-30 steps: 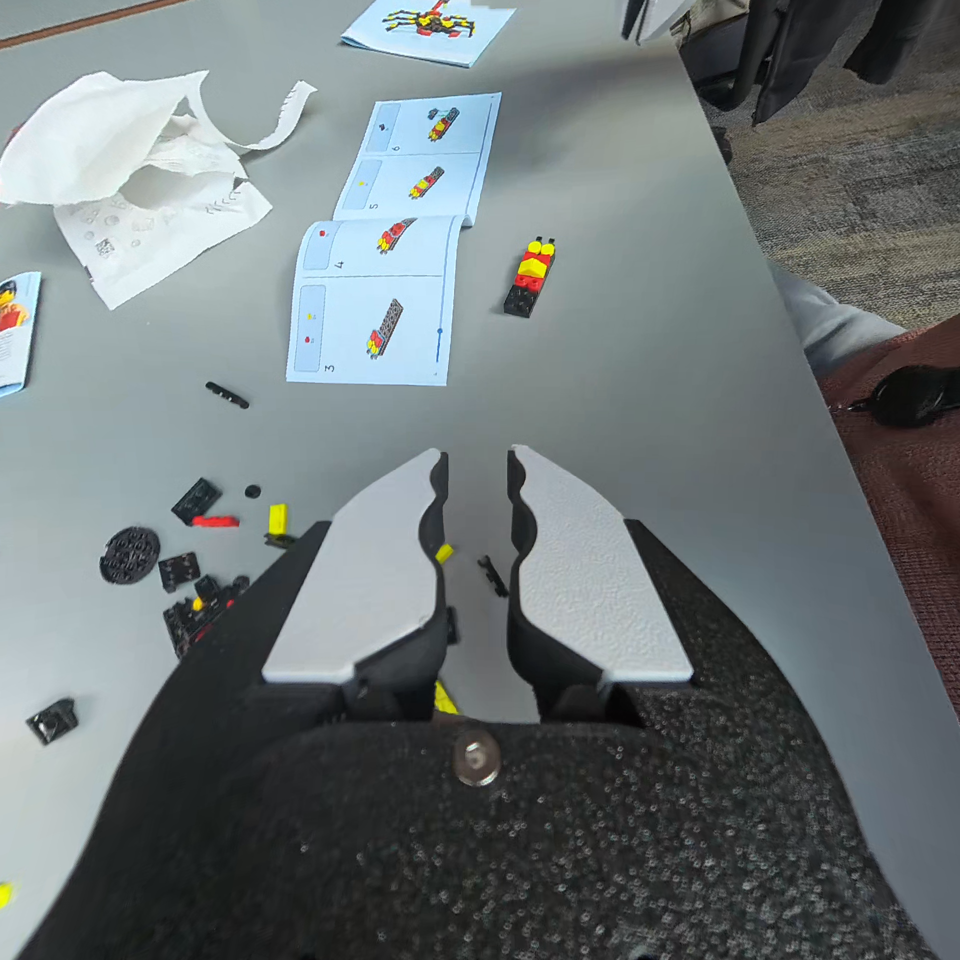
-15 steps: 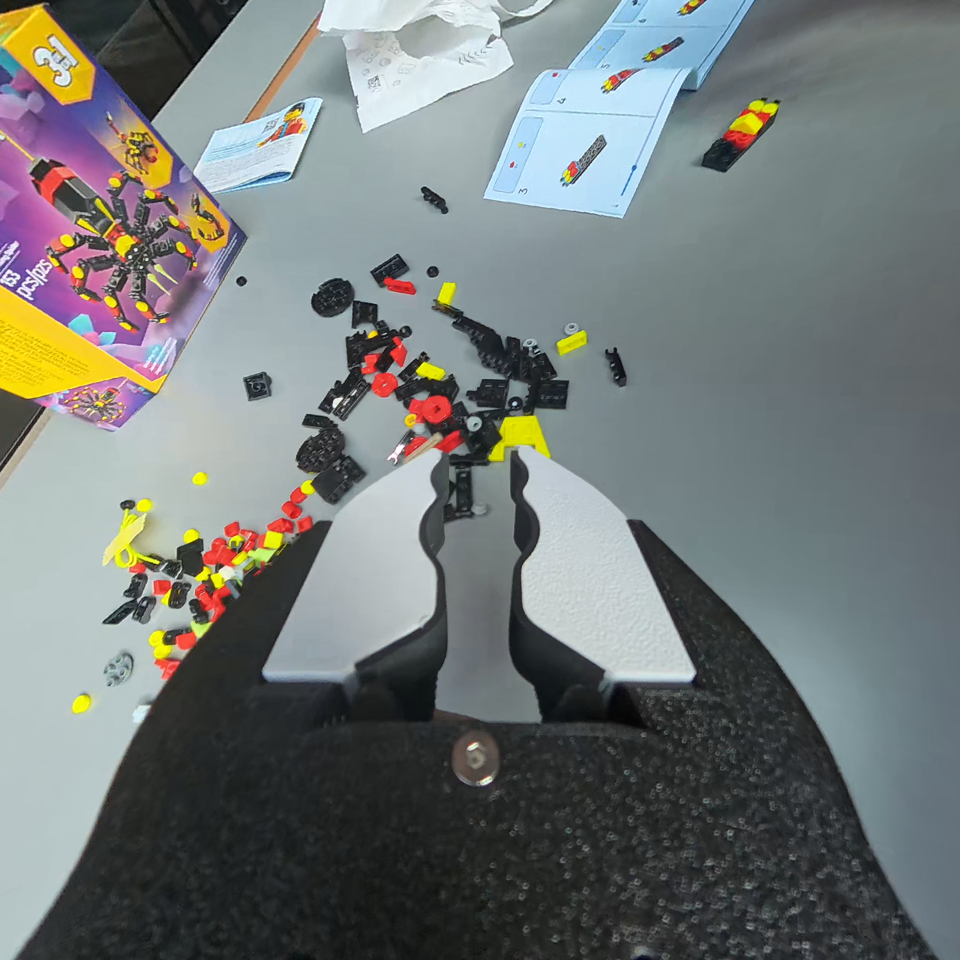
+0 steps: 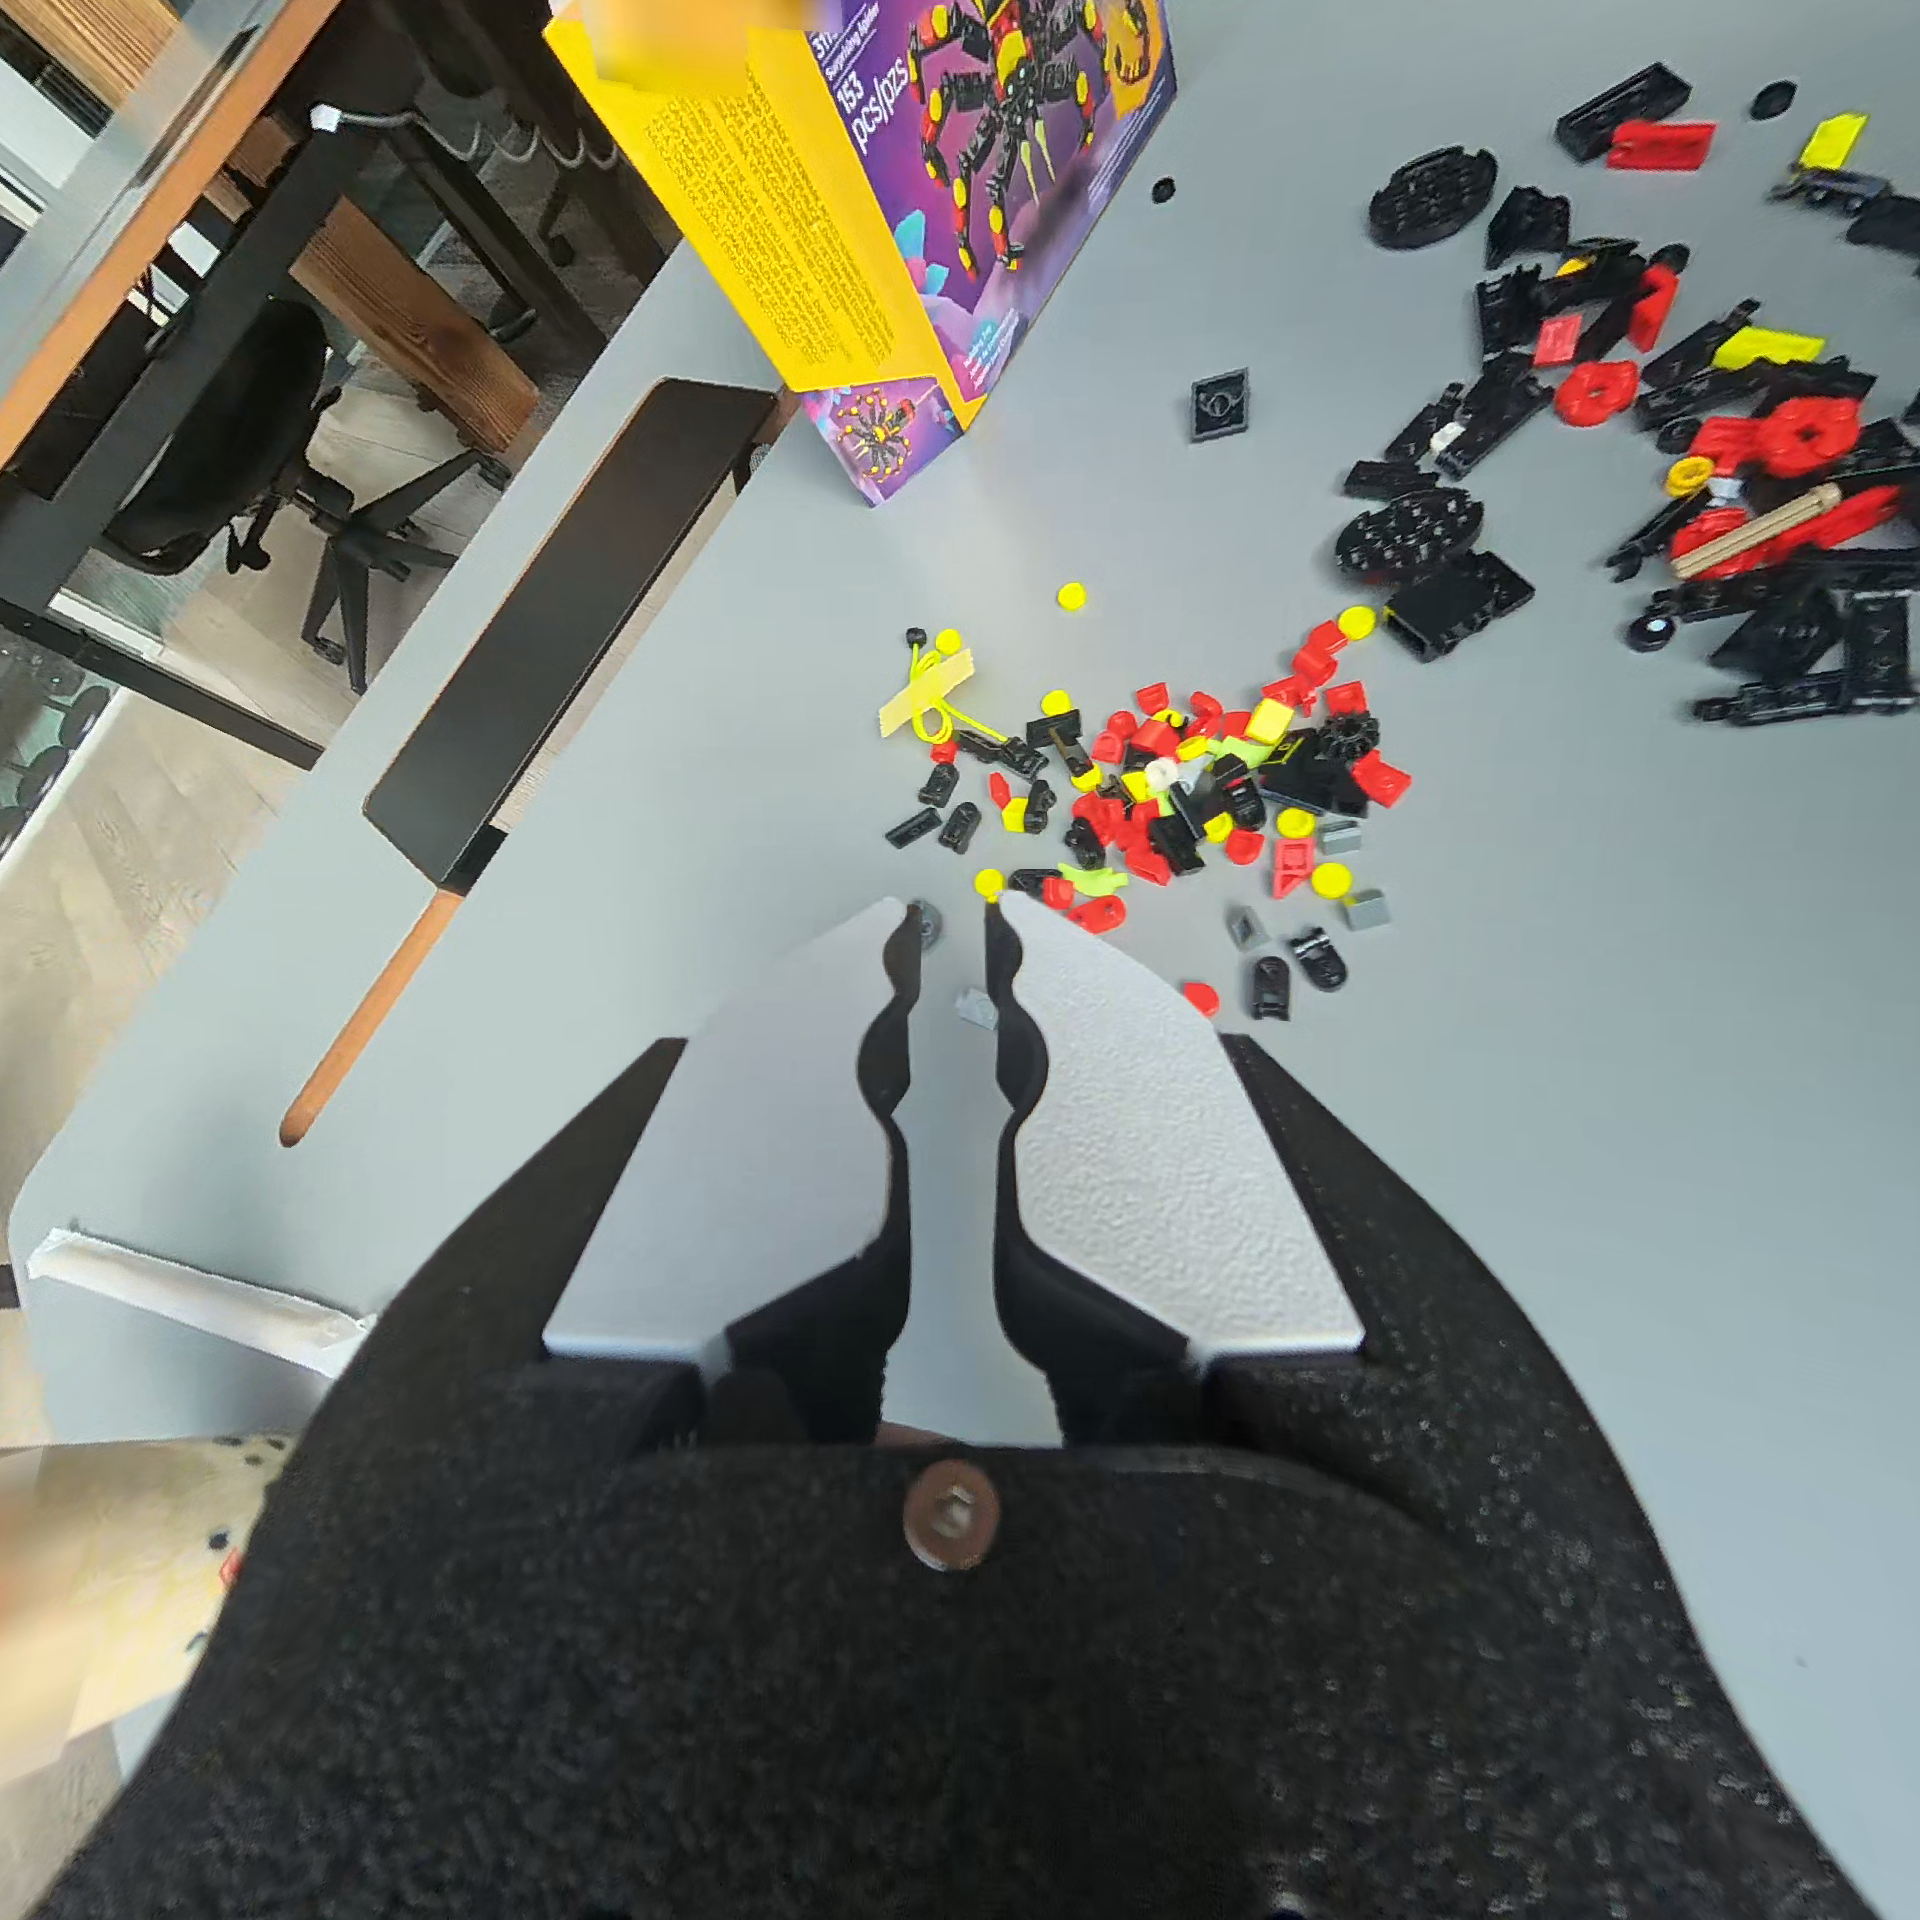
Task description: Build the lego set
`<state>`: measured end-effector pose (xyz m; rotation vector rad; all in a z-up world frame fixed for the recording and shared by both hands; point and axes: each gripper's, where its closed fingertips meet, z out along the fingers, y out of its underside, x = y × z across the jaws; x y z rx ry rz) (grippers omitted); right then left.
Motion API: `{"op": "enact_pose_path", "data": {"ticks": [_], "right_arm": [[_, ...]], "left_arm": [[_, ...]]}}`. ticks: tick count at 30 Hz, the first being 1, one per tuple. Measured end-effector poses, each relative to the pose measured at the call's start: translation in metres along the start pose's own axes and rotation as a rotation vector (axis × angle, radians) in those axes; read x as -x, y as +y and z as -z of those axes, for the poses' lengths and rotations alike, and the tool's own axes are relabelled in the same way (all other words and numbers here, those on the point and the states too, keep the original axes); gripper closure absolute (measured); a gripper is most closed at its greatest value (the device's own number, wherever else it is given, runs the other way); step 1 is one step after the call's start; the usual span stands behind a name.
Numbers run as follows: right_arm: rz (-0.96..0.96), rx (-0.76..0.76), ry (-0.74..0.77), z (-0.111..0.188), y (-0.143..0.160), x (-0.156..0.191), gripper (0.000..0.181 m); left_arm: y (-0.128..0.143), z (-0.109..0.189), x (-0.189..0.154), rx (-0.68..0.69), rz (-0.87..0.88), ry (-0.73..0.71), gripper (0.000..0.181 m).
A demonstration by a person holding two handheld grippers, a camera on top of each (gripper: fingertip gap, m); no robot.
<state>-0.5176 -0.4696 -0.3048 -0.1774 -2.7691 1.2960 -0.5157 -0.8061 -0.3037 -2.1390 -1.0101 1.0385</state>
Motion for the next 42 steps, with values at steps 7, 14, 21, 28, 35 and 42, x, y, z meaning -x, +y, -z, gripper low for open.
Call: {"op": "enact_pose_path", "data": {"ticks": [7,14,21,28,35,42], "right_arm": [[-0.008,0.025,0.022,-0.003,0.002,-0.009,0.170],[-0.050,0.058,0.030,-0.006,0.014,-0.016,0.170],[-0.050,0.059,0.007,-0.011,0.017,-0.016,0.170],[-0.018,0.064,-0.014,-0.018,0.015,-0.012,0.169],[-0.032,0.061,-0.013,-0.015,0.020,-0.011,0.169],[-0.027,0.059,-0.009,-0.015,0.019,-0.012,0.170]], "left_arm": [[0.004,-0.049,0.013,-0.024,-0.213,0.295,0.177],[0.024,-0.079,0.021,0.070,-0.291,0.444,0.172],[0.013,-0.055,-0.019,-0.007,-0.215,0.584,0.165],[0.007,-0.054,-0.039,-0.016,-0.261,0.550,0.166],[0.007,-0.049,-0.049,0.001,-0.295,0.577,0.167],[0.016,-0.052,-0.054,0.067,-0.253,0.566,0.171]]}}
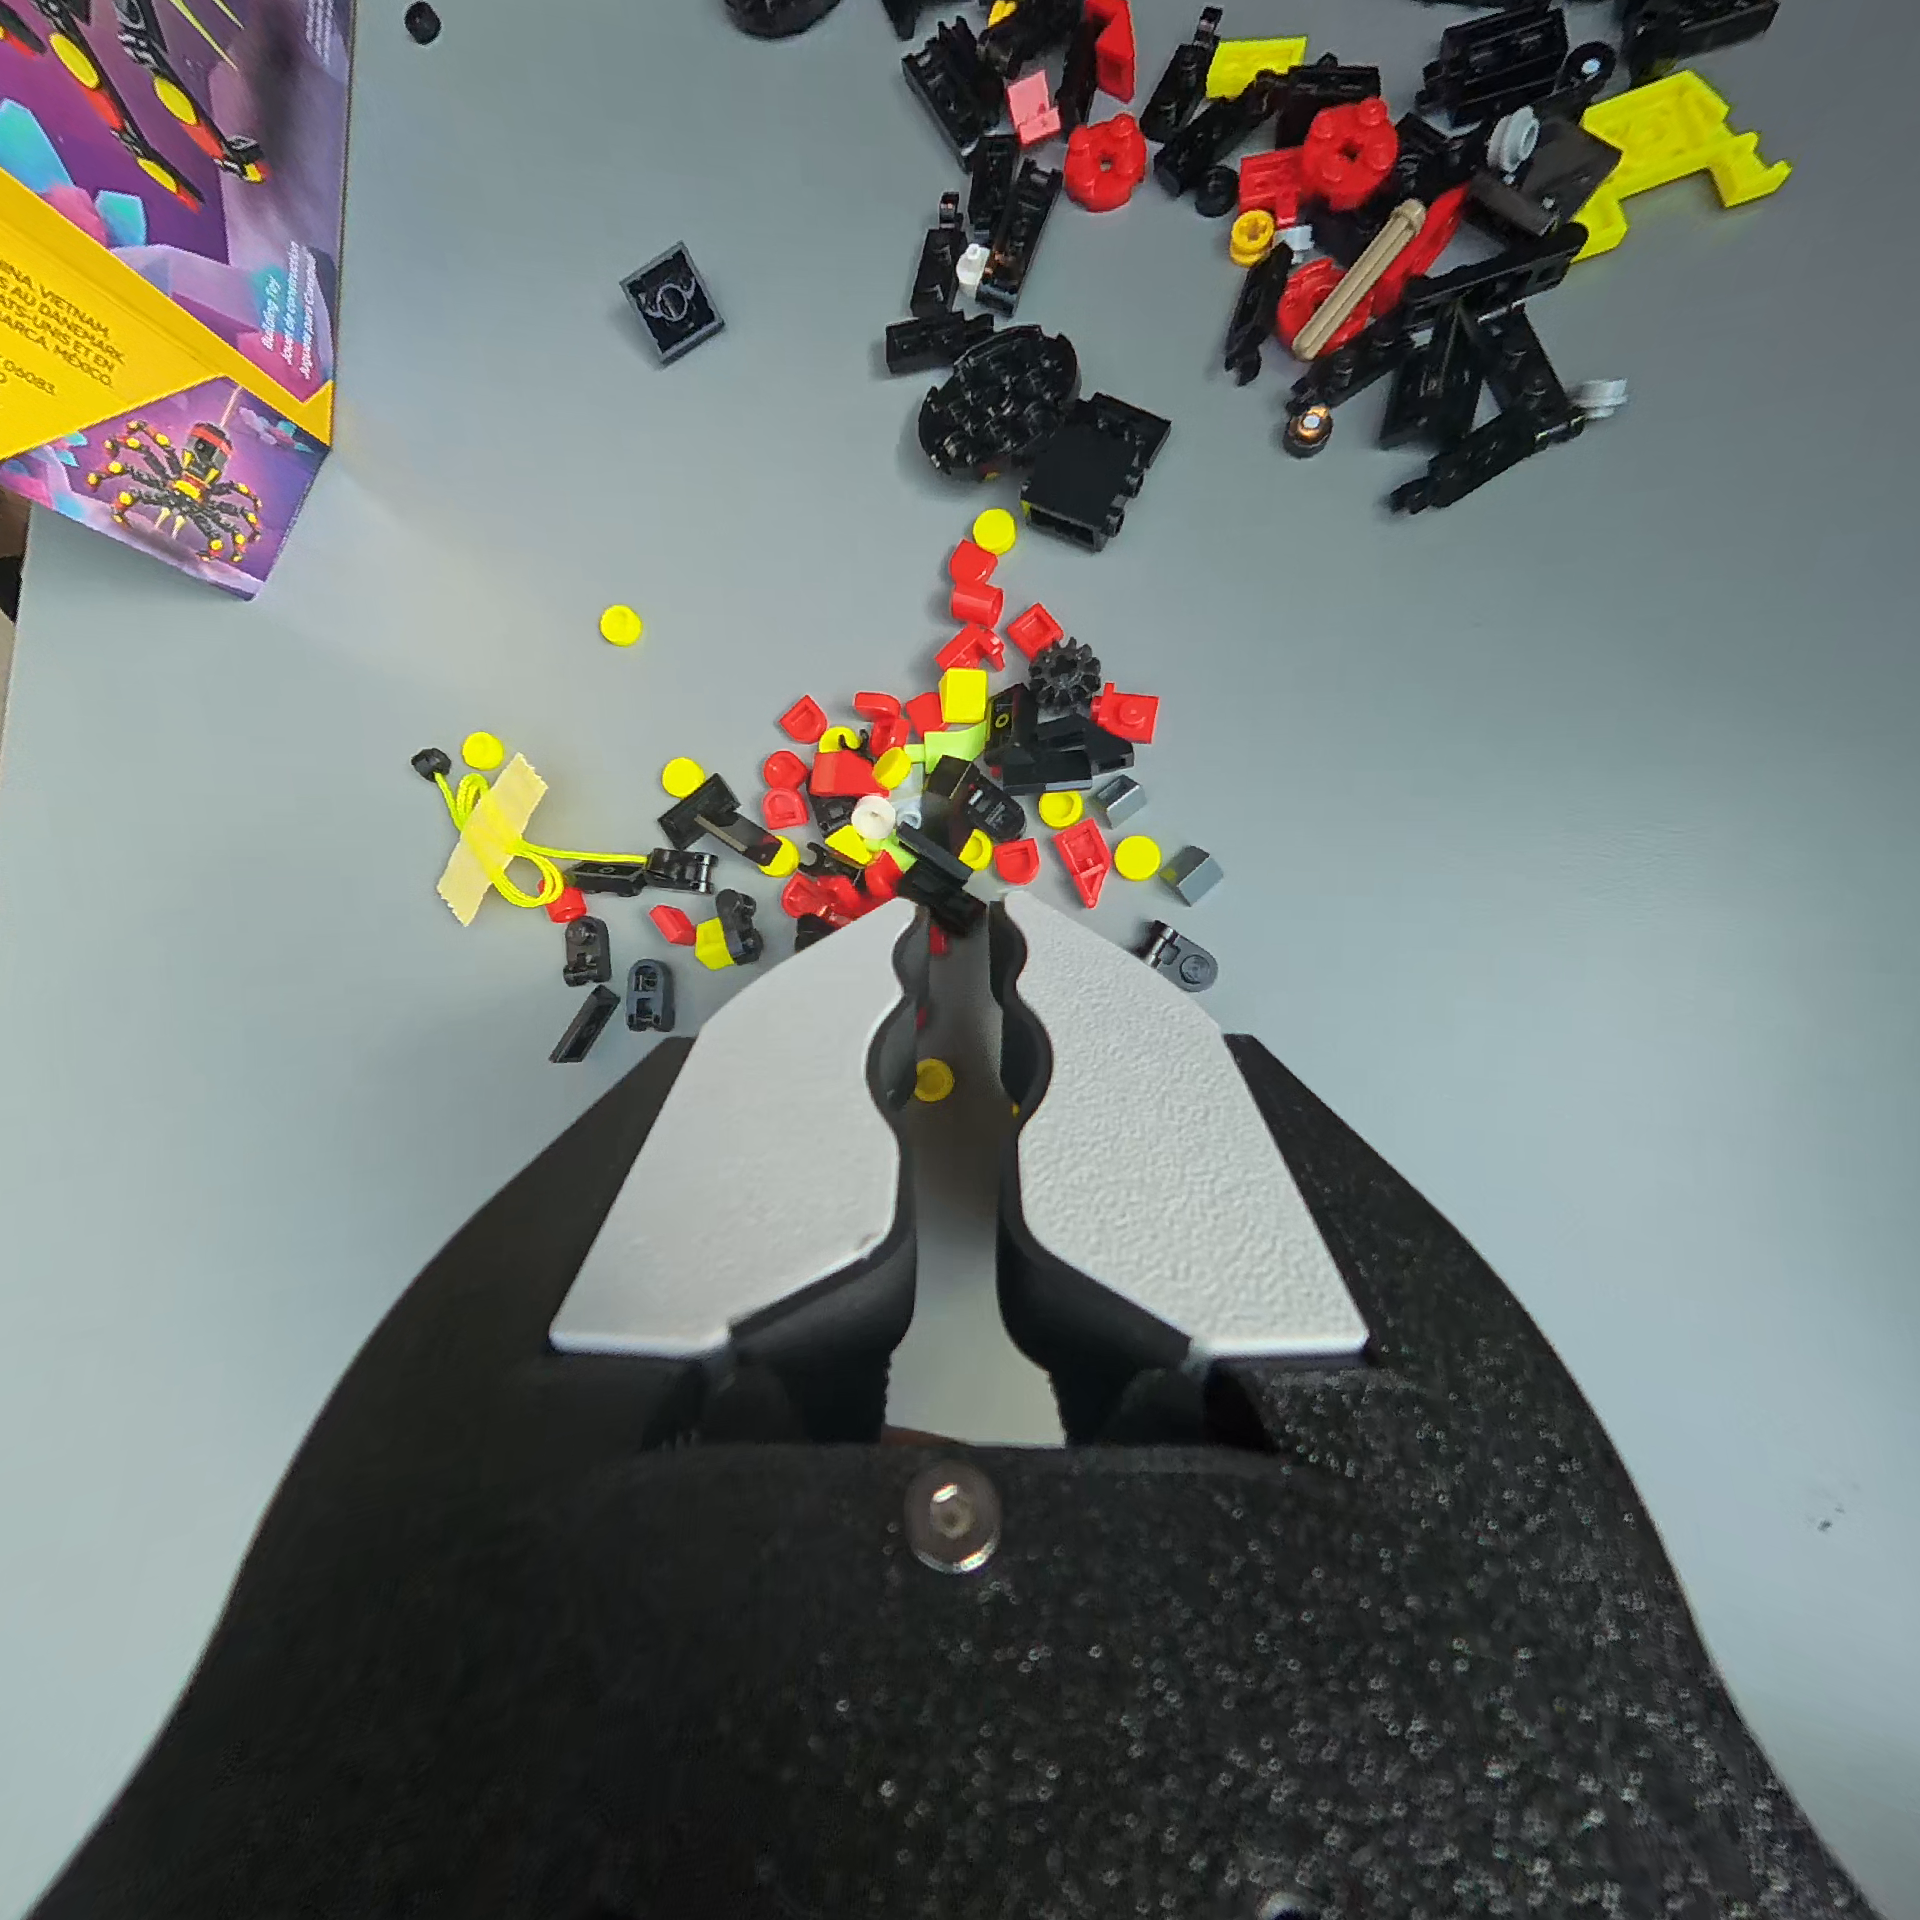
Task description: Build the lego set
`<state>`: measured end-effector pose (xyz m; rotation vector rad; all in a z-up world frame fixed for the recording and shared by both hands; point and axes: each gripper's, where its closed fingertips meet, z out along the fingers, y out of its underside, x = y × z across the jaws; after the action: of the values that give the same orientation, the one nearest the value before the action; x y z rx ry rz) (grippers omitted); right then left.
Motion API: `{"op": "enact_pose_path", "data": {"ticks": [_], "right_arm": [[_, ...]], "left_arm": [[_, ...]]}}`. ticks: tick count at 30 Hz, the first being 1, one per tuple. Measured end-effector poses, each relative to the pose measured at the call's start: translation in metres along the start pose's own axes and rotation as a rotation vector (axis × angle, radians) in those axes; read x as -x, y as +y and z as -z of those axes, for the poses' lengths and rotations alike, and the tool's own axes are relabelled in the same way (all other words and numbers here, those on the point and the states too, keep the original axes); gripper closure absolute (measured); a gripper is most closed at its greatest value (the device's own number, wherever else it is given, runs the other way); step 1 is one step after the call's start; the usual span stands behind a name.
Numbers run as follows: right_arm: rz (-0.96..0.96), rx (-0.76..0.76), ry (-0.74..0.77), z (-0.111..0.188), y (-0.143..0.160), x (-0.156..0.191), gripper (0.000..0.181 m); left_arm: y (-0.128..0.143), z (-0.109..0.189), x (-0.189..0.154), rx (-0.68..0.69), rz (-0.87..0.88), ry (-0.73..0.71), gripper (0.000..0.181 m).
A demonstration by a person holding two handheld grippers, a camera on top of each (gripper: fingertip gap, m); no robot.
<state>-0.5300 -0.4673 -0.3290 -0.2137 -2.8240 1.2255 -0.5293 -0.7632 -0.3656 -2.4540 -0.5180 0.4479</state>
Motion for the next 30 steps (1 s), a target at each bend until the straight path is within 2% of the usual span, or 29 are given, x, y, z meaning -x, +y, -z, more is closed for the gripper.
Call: {"op": "enact_pose_path", "data": {"ticks": [8,12,14,16,17,19,21,23,26,30], "right_arm": [[0.001,-0.009,0.008,0.001,-0.001,-0.001,0.170],[0.001,-0.024,0.013,0.003,-0.003,-0.001,0.170],[-0.001,-0.051,0.013,0.004,-0.007,0.000,0.170],[-0.039,-0.156,-0.013,0.003,-0.025,0.003,0.170],[-0.099,-0.251,-0.065,0.002,-0.041,0.010,0.168],[-0.240,-0.472,-0.295,0.008,-0.078,0.038,0.161],[-0.362,-0.603,-0.434,0.014,-0.099,0.054,0.157],[-0.389,-0.660,-0.452,0.018,-0.102,0.062,0.164],[-0.357,-0.689,-0.415,0.031,-0.095,0.070,0.170],[-0.280,-0.642,-0.301,0.046,-0.075,0.076,0.162]], "left_arm": [[0.000,-0.007,0.007,0.000,-0.043,-0.073,0.175],[-0.014,0.008,0.006,-0.051,-0.157,-0.179,0.176],[-0.037,0.022,-0.008,-0.120,-0.227,-0.212,0.176],[-0.070,0.033,-0.030,-0.220,-0.288,-0.205,0.177],[-0.091,0.038,-0.042,-0.282,-0.325,-0.198,0.177],[-0.137,0.046,-0.068,-0.398,-0.422,-0.198,0.177],[-0.178,0.046,-0.096,-0.462,-0.572,-0.216,0.177],[-0.205,0.040,-0.119,-0.480,-0.717,-0.243,0.177],[-0.227,0.023,-0.141,-0.487,-0.815,-0.198,0.177],[-0.242,0.000,-0.153,-0.502,-0.782,-0.083,0.177]]}}
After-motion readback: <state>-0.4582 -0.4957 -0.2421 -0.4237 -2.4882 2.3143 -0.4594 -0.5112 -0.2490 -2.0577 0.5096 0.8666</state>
